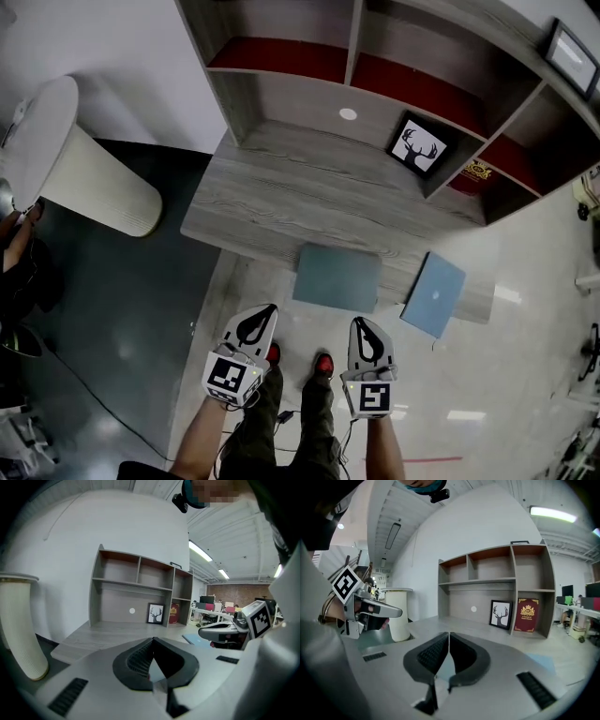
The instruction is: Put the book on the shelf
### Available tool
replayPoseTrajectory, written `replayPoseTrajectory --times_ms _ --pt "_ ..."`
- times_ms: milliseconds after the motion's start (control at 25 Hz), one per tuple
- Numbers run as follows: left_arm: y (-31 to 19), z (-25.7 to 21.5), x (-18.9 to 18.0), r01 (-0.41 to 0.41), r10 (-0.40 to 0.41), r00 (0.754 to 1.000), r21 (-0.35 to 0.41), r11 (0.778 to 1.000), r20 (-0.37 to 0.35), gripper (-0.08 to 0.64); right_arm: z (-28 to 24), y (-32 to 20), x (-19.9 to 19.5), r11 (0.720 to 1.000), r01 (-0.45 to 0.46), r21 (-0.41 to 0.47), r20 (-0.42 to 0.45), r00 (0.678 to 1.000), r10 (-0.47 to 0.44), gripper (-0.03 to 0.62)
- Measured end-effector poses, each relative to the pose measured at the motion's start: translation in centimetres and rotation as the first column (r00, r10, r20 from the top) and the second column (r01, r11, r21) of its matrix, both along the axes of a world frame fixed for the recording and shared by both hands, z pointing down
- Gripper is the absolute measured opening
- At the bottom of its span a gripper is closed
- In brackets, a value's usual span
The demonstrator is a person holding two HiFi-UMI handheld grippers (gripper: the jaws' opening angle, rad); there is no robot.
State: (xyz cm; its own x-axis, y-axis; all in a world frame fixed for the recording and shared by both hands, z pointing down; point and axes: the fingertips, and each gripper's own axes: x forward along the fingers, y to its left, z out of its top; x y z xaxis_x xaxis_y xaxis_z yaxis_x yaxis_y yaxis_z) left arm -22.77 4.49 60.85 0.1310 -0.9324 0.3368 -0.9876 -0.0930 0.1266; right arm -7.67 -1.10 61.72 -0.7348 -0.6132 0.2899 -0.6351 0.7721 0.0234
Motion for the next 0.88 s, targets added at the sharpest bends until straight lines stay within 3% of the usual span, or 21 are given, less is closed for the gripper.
replayPoseTrajectory --times_ms 360,560,640,880 --pt "0.2 7.7 0.3 -0.047 0.045 0.999 -0.056 0.997 -0.029 0.006 7.7 -0.1 -0.9 1.0 0.015 -0.01 -0.069 0.998 -0.016 0.029" --pt "0.7 9.9 -0.7 -0.037 0.034 0.999 -0.092 0.995 -0.04 0.006 10.5 -0.1 -1.8 0.991 0.119 0.055 -0.258 0.961 -0.101 0.041" --pt "1.1 10.5 -1.2 -0.028 0.025 0.999 -0.103 0.994 -0.039 0.006 11.6 0.0 -2.2 0.985 0.156 0.069 -0.332 0.935 -0.125 0.168" --pt "1.5 11.2 -2.1 -0.015 0.006 0.996 -0.095 0.995 -0.088 0.006 13.3 -0.6 -2.5 0.966 0.181 0.182 -0.488 0.87 -0.071 0.263"
